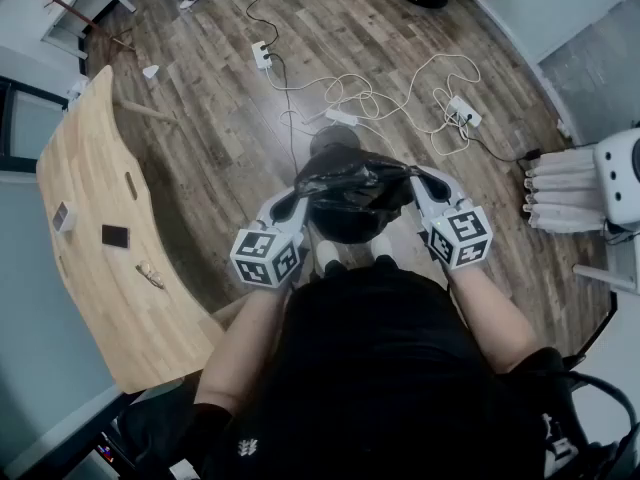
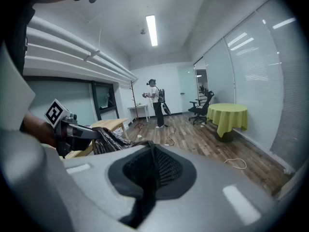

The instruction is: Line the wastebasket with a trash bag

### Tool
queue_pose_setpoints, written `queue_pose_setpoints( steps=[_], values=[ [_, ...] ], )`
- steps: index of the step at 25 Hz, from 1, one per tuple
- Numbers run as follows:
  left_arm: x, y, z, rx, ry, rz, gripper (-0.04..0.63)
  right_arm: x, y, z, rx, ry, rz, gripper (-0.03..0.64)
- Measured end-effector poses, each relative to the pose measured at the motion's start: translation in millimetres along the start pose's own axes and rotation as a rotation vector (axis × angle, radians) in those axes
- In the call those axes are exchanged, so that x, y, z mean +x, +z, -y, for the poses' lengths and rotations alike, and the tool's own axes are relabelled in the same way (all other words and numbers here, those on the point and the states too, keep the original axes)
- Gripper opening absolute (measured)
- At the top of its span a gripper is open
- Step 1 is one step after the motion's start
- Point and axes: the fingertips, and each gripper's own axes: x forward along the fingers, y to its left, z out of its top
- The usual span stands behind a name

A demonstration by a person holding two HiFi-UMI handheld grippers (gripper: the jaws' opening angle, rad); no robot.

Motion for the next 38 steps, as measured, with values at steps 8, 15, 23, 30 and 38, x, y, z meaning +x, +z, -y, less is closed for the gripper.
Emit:
queue_pose_setpoints(
  steps=[8,15,23,30,38],
  values=[
    [11.5,3.9,-38.2,0.0,-0.014,0.003,0.006,24.1,11.2,-4.8,-0.01,-0.033,0.025,0.002],
    [32.3,4.1,-65.2,0.021,-0.045,0.0,0.006,47.6,12.3,0.3,0.01,-0.083,0.052,0.002],
    [78.6,-18.9,-111.6,0.001,-0.017,-0.015,0.006,100.0,-11.1,21.5,0.047,-0.108,0.027,0.002],
    [112.8,-37.4,-144.8,-0.026,0.043,-0.03,0.006,147.9,-34.6,46.6,0.041,-0.039,-0.002,0.002],
    [174.1,-57.0,-171.6,-0.051,0.123,-0.081,0.006,213.8,-56.7,79.3,0.053,0.099,-0.059,0.002]
  ],
)
